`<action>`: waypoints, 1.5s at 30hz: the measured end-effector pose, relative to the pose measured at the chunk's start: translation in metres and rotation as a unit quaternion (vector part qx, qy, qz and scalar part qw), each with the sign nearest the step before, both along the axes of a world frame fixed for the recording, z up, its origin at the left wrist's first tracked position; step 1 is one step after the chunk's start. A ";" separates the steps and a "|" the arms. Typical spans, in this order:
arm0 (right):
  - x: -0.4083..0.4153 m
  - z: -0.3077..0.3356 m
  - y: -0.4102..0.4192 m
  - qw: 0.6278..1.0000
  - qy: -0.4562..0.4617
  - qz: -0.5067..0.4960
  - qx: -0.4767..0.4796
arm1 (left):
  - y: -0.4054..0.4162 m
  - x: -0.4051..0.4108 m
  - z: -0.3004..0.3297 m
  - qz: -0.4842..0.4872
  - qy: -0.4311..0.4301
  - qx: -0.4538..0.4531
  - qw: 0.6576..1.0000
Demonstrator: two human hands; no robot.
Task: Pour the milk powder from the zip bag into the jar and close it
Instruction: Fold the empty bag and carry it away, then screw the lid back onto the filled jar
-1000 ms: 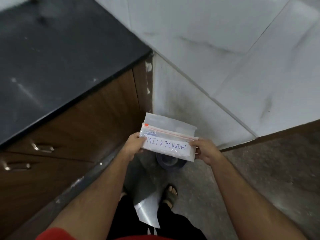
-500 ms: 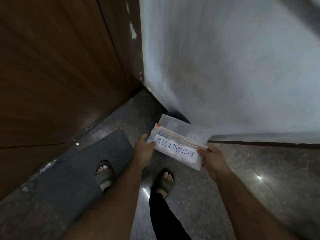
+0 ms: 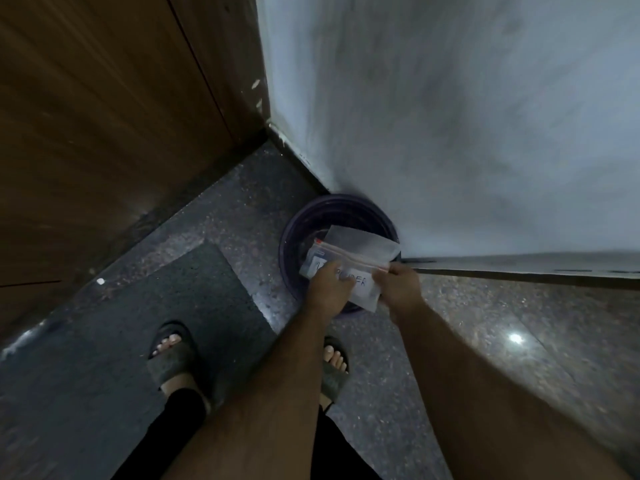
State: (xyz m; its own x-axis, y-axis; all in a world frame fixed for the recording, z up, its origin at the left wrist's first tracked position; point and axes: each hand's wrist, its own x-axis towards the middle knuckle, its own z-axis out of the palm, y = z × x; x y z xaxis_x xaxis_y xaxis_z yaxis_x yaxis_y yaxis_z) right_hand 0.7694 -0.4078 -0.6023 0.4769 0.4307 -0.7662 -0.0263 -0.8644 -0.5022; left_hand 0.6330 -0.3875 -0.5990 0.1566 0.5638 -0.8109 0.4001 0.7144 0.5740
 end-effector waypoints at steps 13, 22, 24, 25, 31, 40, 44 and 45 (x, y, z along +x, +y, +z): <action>-0.015 0.101 0.014 0.946 -0.109 0.305 0.002 | 0.003 -0.046 0.101 -0.024 0.014 0.029 0.999; -0.136 0.352 0.067 0.859 -0.128 0.468 0.163 | 0.038 -0.179 0.366 -0.068 0.129 0.223 0.964; -0.170 0.406 0.083 0.826 -0.145 0.504 0.207 | 0.040 -0.211 0.421 -0.057 0.155 0.262 0.951; -0.187 0.431 0.090 0.805 -0.154 0.526 0.225 | 0.040 -0.227 0.445 -0.054 0.167 0.276 0.945; -0.285 0.552 0.135 0.677 -0.223 0.611 0.344 | 0.043 -0.334 0.549 -0.041 0.246 0.375 0.893; -0.452 0.647 0.173 0.606 -0.244 0.619 0.436 | 0.056 -0.513 0.645 0.042 0.321 0.453 0.831; -0.508 0.658 0.182 0.606 -0.217 0.634 0.429 | 0.056 -0.576 0.653 0.110 0.319 0.431 0.837; -0.519 0.659 0.185 0.605 -0.210 0.640 0.426 | 0.057 -0.589 0.653 0.131 0.318 0.428 0.836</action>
